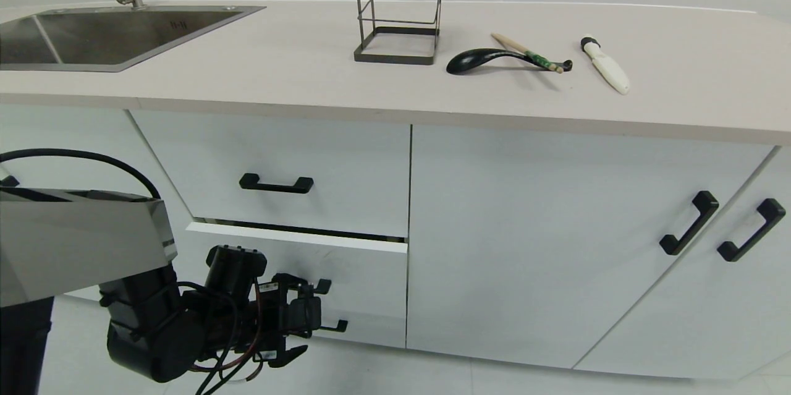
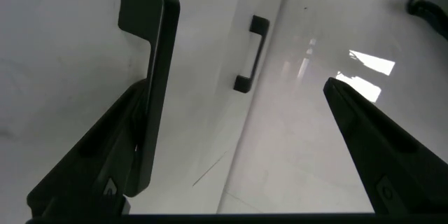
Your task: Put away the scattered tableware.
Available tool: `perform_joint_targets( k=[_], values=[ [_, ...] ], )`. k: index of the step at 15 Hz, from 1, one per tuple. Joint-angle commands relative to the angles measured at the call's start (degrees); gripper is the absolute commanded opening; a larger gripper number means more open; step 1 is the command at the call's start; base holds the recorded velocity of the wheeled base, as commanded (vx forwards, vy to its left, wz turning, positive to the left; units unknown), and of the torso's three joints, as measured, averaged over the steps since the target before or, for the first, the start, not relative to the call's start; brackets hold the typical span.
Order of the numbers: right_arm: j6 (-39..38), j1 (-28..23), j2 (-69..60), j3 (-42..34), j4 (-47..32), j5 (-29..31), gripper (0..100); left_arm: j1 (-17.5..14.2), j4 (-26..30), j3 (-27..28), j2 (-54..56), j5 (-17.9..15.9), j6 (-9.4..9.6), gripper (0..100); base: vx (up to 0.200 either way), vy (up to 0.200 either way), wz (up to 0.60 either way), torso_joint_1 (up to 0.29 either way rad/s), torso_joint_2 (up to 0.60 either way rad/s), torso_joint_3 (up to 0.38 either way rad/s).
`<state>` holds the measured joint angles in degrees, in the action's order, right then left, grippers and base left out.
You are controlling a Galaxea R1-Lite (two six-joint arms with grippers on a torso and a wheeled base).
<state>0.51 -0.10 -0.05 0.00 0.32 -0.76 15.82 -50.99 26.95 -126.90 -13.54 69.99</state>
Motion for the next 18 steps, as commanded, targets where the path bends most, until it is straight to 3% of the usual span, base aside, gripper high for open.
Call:
perform_joint_targets(
  k=[1,18],
  values=[
    [0.02,0.01,0.05,0.00,0.03,-0.04,0,0.00,-0.60,-0.23,0.08,0.10,-0.03,100,0.000,0.000,0.00,0.000,0.00,0.000],
    [0.02,0.01,0.05,0.00,0.03,-0.04,0,0.26,-1.13,-6.47,7.81,-0.17,-0.11,100,0.000,0.000,0.00,0.000,0.00,0.000]
  ],
)
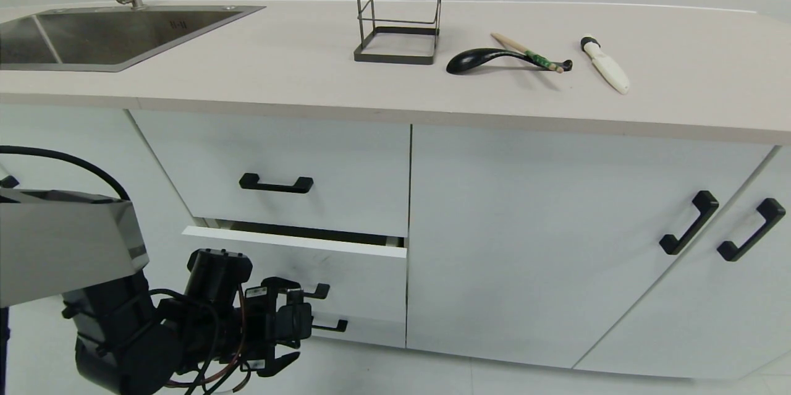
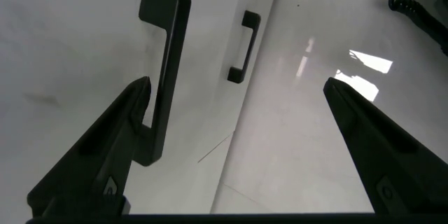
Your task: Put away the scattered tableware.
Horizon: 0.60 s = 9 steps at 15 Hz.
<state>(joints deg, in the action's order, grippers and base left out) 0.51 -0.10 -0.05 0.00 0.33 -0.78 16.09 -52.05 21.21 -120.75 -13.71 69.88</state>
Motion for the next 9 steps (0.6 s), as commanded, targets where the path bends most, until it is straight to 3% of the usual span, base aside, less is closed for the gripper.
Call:
perform_joint_targets(
  k=[1,9],
  values=[
    [0.02,0.01,0.05,0.00,0.02,-0.01,0,-0.01,-0.07,-1.26,2.45,0.00,0.00,100,0.000,0.000,0.00,0.000,0.00,0.000],
    [0.02,0.01,0.05,0.00,0.02,-0.01,0,0.52,-0.07,-6.71,11.76,-0.35,0.00,100,0.000,0.000,0.00,0.000,0.00,0.000]
  ],
)
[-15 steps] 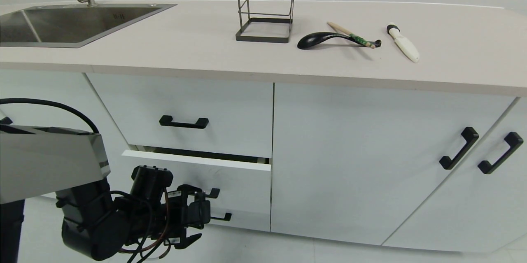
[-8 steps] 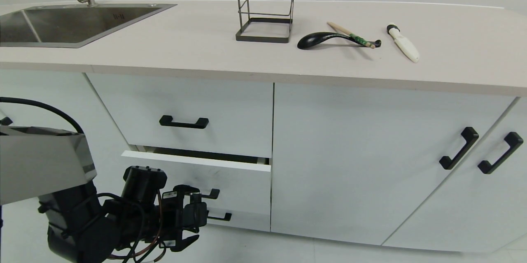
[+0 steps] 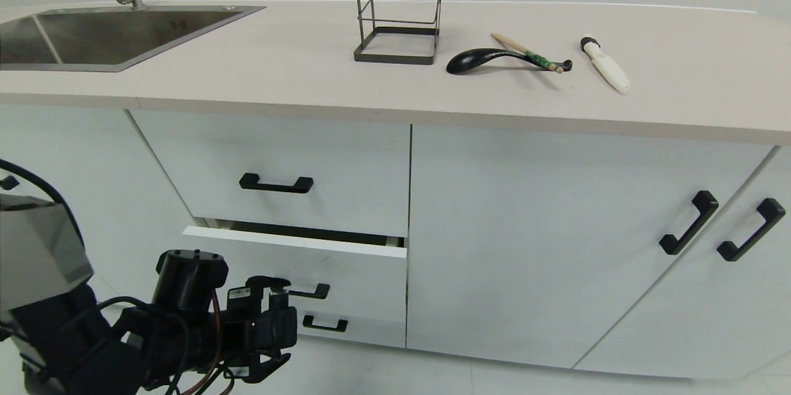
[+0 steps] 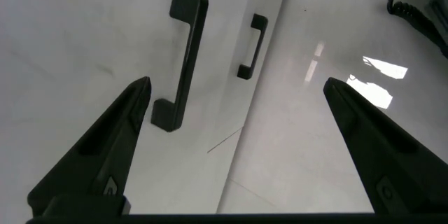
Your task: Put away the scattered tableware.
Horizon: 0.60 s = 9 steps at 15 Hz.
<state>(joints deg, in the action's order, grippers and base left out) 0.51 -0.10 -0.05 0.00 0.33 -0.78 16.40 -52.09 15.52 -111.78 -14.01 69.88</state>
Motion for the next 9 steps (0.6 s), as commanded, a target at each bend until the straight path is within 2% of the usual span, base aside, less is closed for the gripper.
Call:
perform_joint_targets(
  k=[1,7,9],
  values=[
    [0.02,0.01,0.05,0.00,0.02,-0.01,0,0.39,-0.03,-1.46,3.93,-0.06,0.00,100,0.000,0.000,0.00,0.000,0.00,0.000],
    [0.02,0.01,0.05,0.00,0.02,-0.01,0,0.48,-0.20,-2.16,7.98,-0.32,-1.06,100,0.000,0.000,0.00,0.000,0.00,0.000],
    [0.02,0.01,0.05,0.00,0.02,-0.01,0,0.39,-3.37,-2.07,7.89,-0.93,-1.41,100,0.000,0.000,0.00,0.000,0.00,0.000]
  ],
)
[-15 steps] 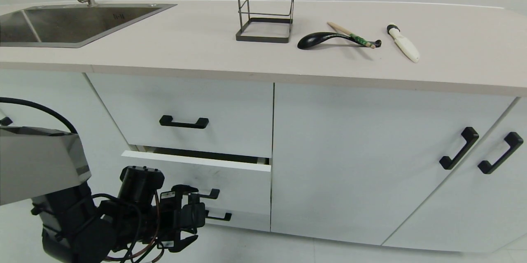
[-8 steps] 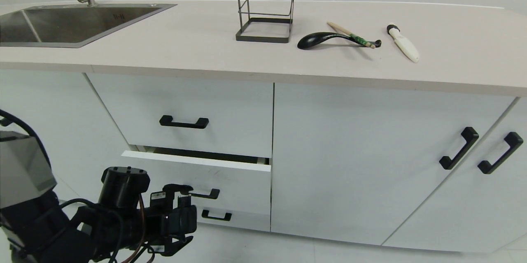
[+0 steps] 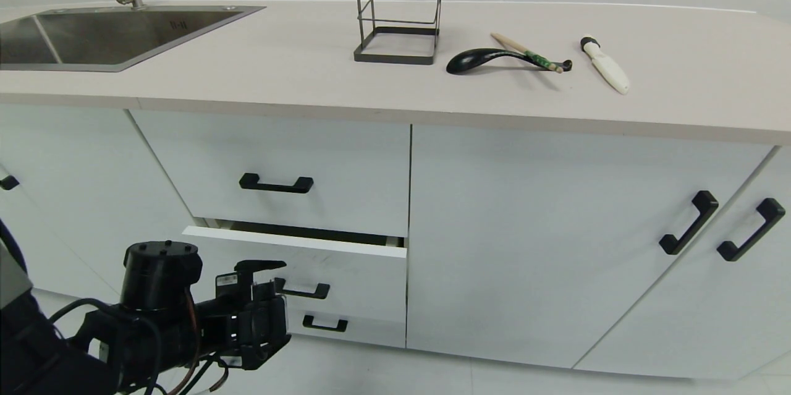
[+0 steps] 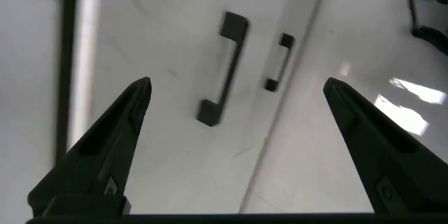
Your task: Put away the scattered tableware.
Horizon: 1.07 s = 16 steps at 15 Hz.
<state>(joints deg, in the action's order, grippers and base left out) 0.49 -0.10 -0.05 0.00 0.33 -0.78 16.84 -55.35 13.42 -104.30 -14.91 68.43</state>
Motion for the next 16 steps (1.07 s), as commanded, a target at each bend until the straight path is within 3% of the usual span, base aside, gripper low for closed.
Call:
perform_joint_targets(
  k=[1,2,5,10,16],
  values=[
    [0.04,0.01,0.05,0.00,0.02,-0.01,0,-0.05,-1.34,0.03,0.33,-0.03,-0.84,100,0.000,0.000,0.00,0.000,0.00,0.000],
    [0.04,0.01,0.05,0.00,0.02,-0.01,0,0.04,-2.57,0.03,0.42,-0.12,-2.07,100,0.000,0.000,0.00,0.000,0.00,0.000],
    [0.04,0.01,0.05,0.00,0.02,-0.01,0,-0.14,-4.24,1.43,-0.81,-0.12,-3.39,100,0.000,0.000,0.00,0.000,0.00,0.000],
    [0.04,0.01,0.05,0.00,0.02,-0.01,0,-0.31,-7.50,6.00,-6.88,-0.03,-4.44,100,0.000,0.000,0.00,0.000,0.00,0.000],
    [0.04,0.01,0.05,0.00,0.02,-0.01,0,-0.66,-9.96,6.88,-10.31,0.23,-5.14,100,0.000,0.000,0.00,0.000,0.00,0.000]
  ],
)
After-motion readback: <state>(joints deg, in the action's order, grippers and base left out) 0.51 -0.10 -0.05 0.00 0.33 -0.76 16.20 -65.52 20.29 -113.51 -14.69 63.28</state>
